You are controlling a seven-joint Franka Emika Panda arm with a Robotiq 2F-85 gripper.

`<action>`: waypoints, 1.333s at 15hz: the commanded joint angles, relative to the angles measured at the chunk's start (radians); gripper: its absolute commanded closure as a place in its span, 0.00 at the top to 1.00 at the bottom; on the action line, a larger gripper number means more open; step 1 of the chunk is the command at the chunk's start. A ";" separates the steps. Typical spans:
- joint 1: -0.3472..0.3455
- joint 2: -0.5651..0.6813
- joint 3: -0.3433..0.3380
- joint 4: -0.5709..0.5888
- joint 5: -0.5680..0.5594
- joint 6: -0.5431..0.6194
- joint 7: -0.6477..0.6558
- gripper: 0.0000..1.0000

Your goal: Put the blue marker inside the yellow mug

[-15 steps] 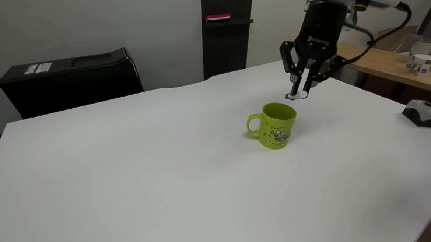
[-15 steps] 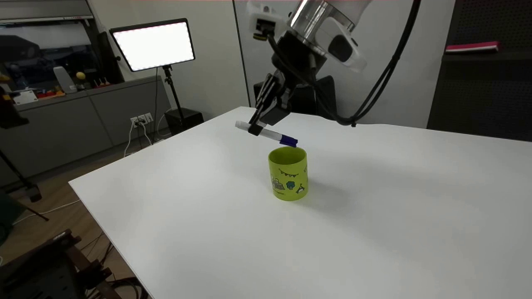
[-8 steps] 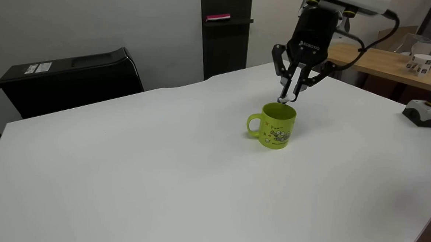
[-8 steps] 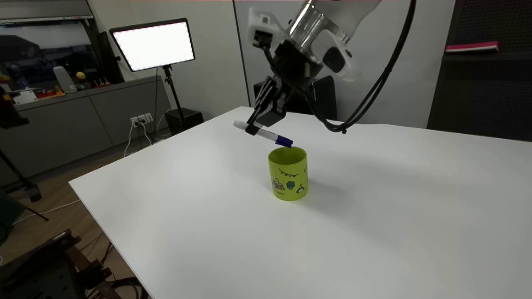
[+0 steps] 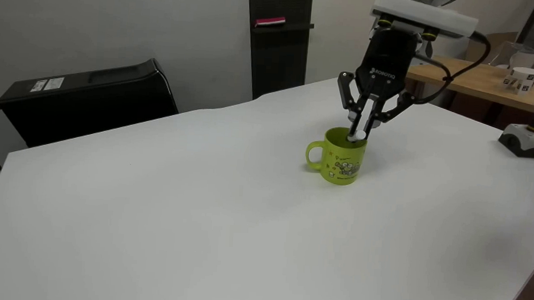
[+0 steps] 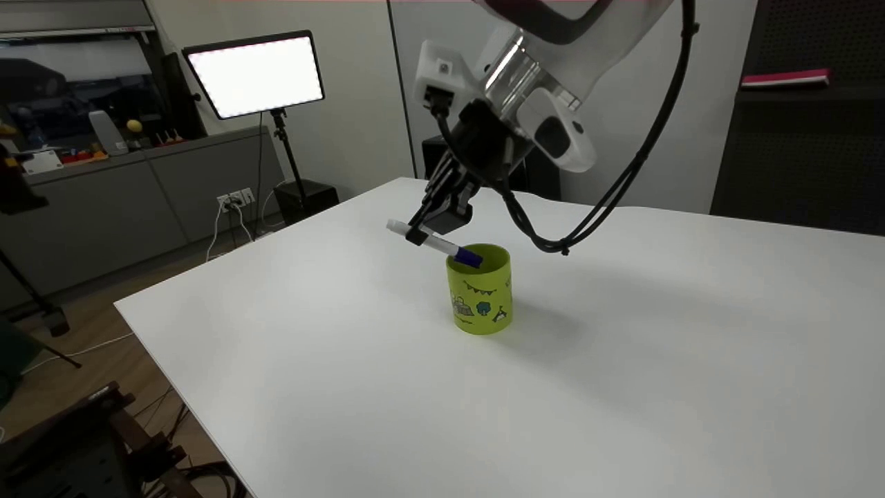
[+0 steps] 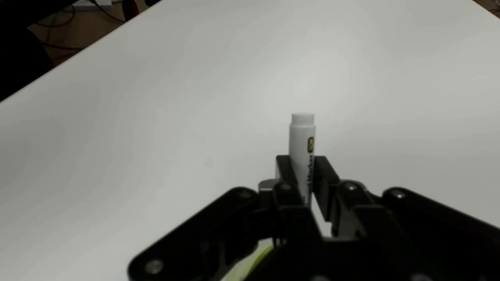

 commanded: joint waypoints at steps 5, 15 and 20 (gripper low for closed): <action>-0.007 0.061 -0.005 0.015 0.016 -0.008 0.002 0.04; -0.006 0.102 -0.033 0.028 -0.038 -0.003 0.005 0.49; 0.016 0.077 -0.030 0.026 -0.094 -0.012 0.017 0.83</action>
